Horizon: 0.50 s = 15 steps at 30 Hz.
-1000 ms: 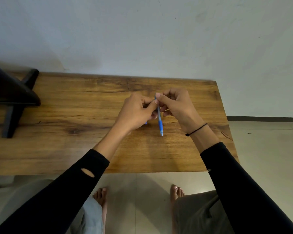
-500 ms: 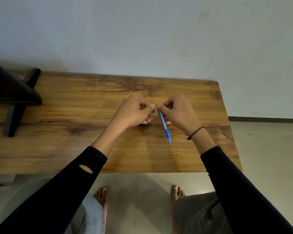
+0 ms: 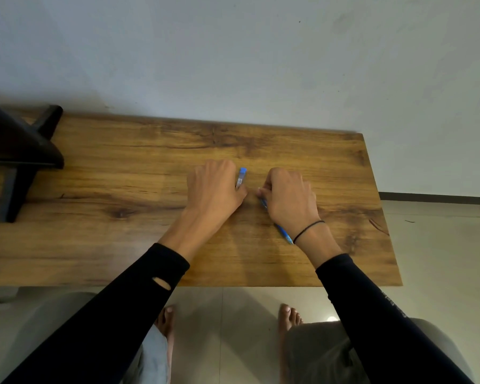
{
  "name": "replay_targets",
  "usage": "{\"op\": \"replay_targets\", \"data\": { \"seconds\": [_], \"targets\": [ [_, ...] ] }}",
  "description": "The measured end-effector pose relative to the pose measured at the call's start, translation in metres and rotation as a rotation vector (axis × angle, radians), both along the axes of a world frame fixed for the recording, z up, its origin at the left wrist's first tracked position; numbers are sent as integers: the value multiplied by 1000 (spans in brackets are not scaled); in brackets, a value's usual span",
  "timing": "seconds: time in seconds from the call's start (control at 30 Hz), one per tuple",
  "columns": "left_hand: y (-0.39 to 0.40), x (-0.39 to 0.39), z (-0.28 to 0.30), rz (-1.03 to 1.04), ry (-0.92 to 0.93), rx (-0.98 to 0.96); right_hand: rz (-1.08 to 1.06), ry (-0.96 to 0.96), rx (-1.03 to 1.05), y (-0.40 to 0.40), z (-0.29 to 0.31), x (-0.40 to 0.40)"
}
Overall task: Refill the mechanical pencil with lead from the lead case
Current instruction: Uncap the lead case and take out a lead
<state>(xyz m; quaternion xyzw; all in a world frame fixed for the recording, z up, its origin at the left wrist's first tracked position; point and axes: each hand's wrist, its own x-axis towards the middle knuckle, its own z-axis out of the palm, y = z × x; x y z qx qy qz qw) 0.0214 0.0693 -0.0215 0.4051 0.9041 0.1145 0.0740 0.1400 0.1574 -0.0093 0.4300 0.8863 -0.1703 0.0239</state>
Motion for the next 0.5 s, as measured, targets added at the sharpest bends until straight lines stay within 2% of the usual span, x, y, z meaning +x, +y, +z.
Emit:
{"op": "replay_targets", "data": {
  "seconds": [0.1, 0.2, 0.33, 0.43, 0.5],
  "targets": [
    [-2, -3, 3, -6, -54, 9, -23, 46, 3, 2, 4, -1],
    [-6, -6, 14, -34, -83, 51, -49, 230, -78, 14, 10, -1],
    [-16, -4, 28, -146, -1, 226, -139, 523, -418, 25, 18, -1],
    [-22, -3, 33, -225, 31, 283, -181, 650, -652, 25, 21, -2],
    [-25, -4, 33, -238, 37, 302, -173, 692, -727, 26, 24, -1]
  ]
}}
